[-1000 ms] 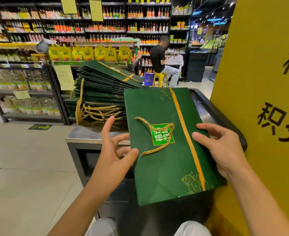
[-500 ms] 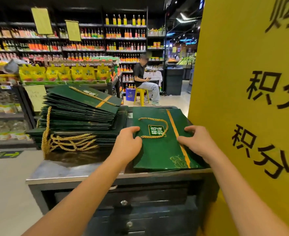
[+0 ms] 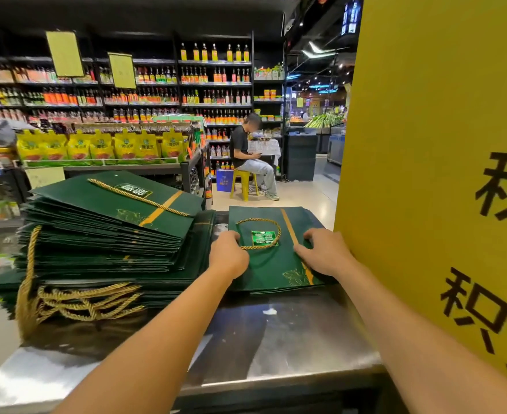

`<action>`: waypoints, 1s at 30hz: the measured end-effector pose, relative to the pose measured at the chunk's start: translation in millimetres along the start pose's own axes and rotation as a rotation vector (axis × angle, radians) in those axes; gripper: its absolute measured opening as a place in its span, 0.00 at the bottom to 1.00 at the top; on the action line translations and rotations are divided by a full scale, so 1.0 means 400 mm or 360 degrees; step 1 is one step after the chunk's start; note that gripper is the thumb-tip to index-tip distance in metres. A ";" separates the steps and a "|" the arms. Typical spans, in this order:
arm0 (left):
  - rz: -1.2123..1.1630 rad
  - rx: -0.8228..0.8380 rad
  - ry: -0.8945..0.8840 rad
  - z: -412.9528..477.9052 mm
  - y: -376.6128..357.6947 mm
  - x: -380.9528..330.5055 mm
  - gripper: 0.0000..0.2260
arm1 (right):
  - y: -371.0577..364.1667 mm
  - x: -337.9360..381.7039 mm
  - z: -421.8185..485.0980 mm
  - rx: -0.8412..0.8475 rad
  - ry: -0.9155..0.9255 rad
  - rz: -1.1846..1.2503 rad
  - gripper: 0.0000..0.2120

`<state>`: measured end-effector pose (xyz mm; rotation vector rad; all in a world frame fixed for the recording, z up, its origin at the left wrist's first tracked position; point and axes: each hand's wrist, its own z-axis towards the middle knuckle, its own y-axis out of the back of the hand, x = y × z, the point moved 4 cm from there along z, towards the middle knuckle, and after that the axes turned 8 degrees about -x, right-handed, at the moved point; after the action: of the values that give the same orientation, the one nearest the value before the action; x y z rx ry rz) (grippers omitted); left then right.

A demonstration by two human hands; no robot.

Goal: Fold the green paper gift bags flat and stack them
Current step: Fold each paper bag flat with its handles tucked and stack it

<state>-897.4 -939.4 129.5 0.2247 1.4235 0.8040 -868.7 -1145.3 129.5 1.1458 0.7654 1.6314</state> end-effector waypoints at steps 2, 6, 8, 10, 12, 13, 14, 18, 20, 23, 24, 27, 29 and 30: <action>0.0034 -0.0023 -0.0015 0.021 -0.018 0.006 0.22 | -0.016 -0.011 0.022 0.0033 -0.0005 -0.0120 0.19; 0.0318 -0.0043 -0.0226 0.033 -0.060 0.005 0.21 | -0.045 -0.022 0.041 0.0113 0.0038 -0.0292 0.22; 0.0512 -0.0057 -0.0330 0.039 -0.073 0.006 0.21 | -0.052 -0.019 0.041 0.0090 0.0088 -0.0380 0.23; 0.0681 -0.0078 -0.0475 0.049 -0.083 -0.003 0.26 | -0.057 -0.010 0.048 0.0026 0.0170 -0.0363 0.24; 0.0796 -0.0069 -0.0609 0.070 -0.100 -0.019 0.30 | -0.069 0.004 0.064 0.0025 0.0240 -0.0247 0.25; 0.0861 -0.0029 -0.0656 0.082 -0.114 -0.021 0.30 | -0.079 0.011 0.072 0.0065 0.0276 -0.0209 0.25; 0.0927 0.0021 -0.0688 0.092 -0.129 -0.022 0.30 | -0.093 0.014 0.080 0.0125 0.0299 -0.0197 0.26; 0.1021 0.0263 -0.0626 0.120 -0.180 0.015 0.27 | -0.147 -0.002 0.101 0.0334 0.0248 -0.0187 0.28; 0.1023 0.0315 -0.0616 0.131 -0.194 0.025 0.28 | -0.163 -0.011 0.106 0.0382 0.0202 -0.0176 0.29; 0.1073 0.0345 -0.0623 0.140 -0.206 0.024 0.28 | -0.171 -0.013 0.109 0.0410 0.0192 -0.0222 0.29; 0.1083 0.0346 -0.0623 0.142 -0.210 0.023 0.28 | -0.172 -0.012 0.110 0.0421 0.0198 -0.0236 0.29; 0.1078 0.0335 -0.0614 0.140 -0.216 0.025 0.28 | -0.175 -0.014 0.111 0.0450 0.0207 -0.0261 0.29; 0.1057 0.0331 -0.0617 0.136 -0.216 0.026 0.28 | -0.175 -0.013 0.107 0.0452 0.0218 -0.0272 0.29; 0.1049 0.0324 -0.0617 0.133 -0.214 0.025 0.28 | -0.173 -0.012 0.105 0.0448 0.0226 -0.0273 0.29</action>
<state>-817.6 -978.4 80.7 0.9898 1.0576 1.0716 -804.8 -1128.0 82.6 1.1305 1.1823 1.5045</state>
